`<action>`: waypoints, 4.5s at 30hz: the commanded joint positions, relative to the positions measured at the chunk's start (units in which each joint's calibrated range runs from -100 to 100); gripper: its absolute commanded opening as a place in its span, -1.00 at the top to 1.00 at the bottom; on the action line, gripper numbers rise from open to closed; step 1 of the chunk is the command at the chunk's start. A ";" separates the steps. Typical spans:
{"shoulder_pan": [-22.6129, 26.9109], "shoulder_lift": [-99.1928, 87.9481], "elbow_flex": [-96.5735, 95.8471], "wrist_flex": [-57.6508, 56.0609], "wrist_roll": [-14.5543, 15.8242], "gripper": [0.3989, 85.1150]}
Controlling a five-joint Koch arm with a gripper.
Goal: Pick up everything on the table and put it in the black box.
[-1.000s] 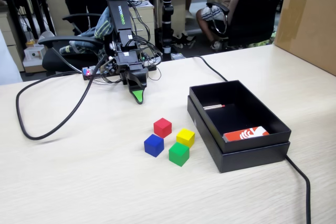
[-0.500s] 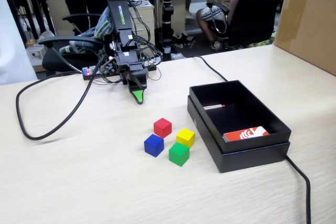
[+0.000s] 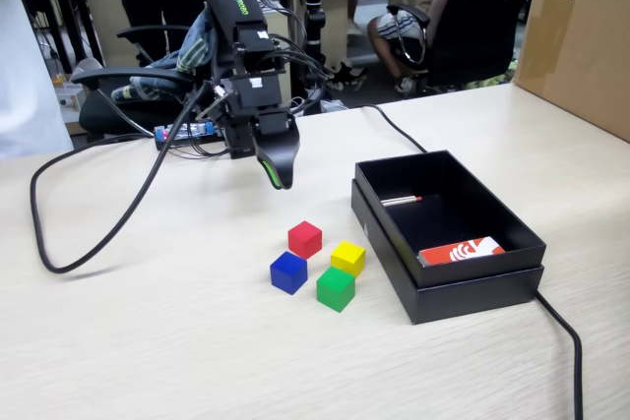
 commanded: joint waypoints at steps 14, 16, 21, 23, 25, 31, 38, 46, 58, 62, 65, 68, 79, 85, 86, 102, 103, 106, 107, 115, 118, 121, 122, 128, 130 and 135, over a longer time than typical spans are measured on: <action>1.03 32.66 22.99 -4.75 -2.64 0.10; 0.93 34.03 23.45 -4.75 -2.64 0.23; 0.44 37.94 25.62 -4.75 -2.64 0.35; 0.29 38.97 26.08 -4.84 -2.64 0.37; 0.05 38.62 26.53 -4.84 -2.44 0.69; -0.24 31.05 26.26 -5.70 -2.39 0.85; 10.45 17.97 47.47 -12.44 -1.90 0.85; 15.73 45.39 70.14 -19.70 1.32 0.85; 16.41 67.08 73.13 -22.20 2.93 0.83; 16.41 66.39 72.68 -23.58 3.08 0.42; 15.87 60.54 72.31 -26.09 2.98 0.10; 14.46 50.33 71.23 -26.69 2.78 0.08; 0.20 23.82 55.09 -27.38 -9.96 -0.14; -3.22 36.90 56.90 -27.30 -10.89 -0.14; -3.37 39.31 57.26 -26.87 -10.89 -0.12; -3.61 65.70 69.14 -25.48 -10.06 0.01; -3.66 66.97 69.96 -25.57 -10.06 0.01; -3.76 69.95 71.95 -25.57 -10.06 0.02; -3.81 70.75 72.13 -25.57 -10.01 0.08; -4.30 66.39 70.23 -25.57 -7.81 0.74; -3.81 52.85 65.61 -25.57 -7.86 0.74; -2.10 41.15 63.52 -25.57 -7.86 0.74; -1.27 38.51 63.52 -25.57 -7.86 0.74; 5.67 33.00 68.24 -25.57 -5.62 0.74; 7.77 36.44 71.14 -25.57 -4.54 0.74; 11.28 50.44 78.48 -25.57 -2.20 0.73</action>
